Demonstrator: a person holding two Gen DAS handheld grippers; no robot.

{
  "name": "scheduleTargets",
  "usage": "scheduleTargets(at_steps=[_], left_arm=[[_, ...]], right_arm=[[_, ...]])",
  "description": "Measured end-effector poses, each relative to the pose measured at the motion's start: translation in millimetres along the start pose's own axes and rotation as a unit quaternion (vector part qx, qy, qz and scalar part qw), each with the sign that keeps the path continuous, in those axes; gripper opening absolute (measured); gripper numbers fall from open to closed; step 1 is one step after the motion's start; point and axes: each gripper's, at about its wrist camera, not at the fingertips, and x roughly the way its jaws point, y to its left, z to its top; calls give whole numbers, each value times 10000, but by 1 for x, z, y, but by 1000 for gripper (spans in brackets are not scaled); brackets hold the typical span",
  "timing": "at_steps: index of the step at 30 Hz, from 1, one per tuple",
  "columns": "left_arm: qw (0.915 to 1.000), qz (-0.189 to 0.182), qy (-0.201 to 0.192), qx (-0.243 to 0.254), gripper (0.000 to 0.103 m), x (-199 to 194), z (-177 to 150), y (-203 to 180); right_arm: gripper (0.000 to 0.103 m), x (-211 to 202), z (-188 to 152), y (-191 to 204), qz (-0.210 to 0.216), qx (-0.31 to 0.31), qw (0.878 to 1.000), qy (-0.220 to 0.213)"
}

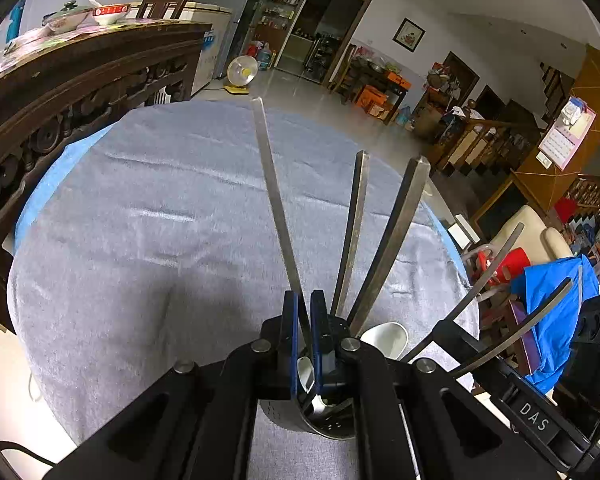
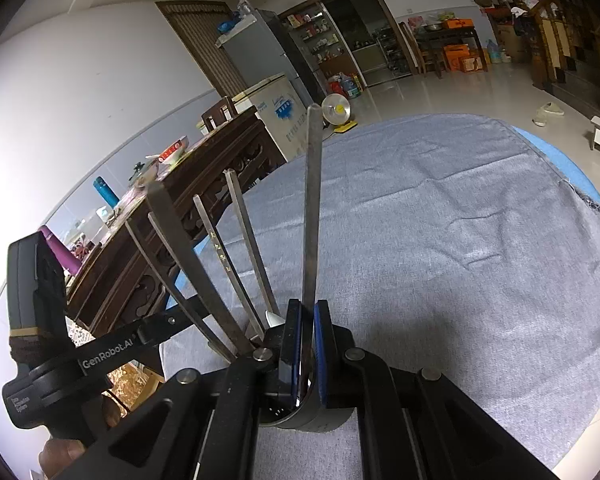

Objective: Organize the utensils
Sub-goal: 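Lower both chopsticks into the black holder beside the other utensils, then open both tools and withdraw them upward from the holder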

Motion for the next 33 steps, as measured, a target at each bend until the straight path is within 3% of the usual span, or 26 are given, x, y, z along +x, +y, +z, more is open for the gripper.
scheduleTargets(at_steps=[6, 15, 17, 19, 32, 33], left_arm=[[10000, -9, -6, -45, 6, 1, -1, 1], [9979, -211, 53, -608, 8, 1, 13, 22], [9974, -259, 78, -670, 17, 3, 14, 24], [9970, -285, 85, -718, 33, 4, 17, 25], [9957, -460, 51, -806, 32, 8, 26, 24], [9955, -485, 53, -815, 19, 9, 27, 24]], right_arm=[[8, 0, -2, 2, -8, -67, 10000, 14], [8, 0, 0, 0, -18, -53, 10000, 26], [8, 1, 0, 0, -18, -56, 10000, 31], [8, 0, 0, 0, -20, -58, 10000, 35], [8, 1, 0, 0, -14, -44, 10000, 48], [8, 1, 0, 0, -12, -46, 10000, 43]])
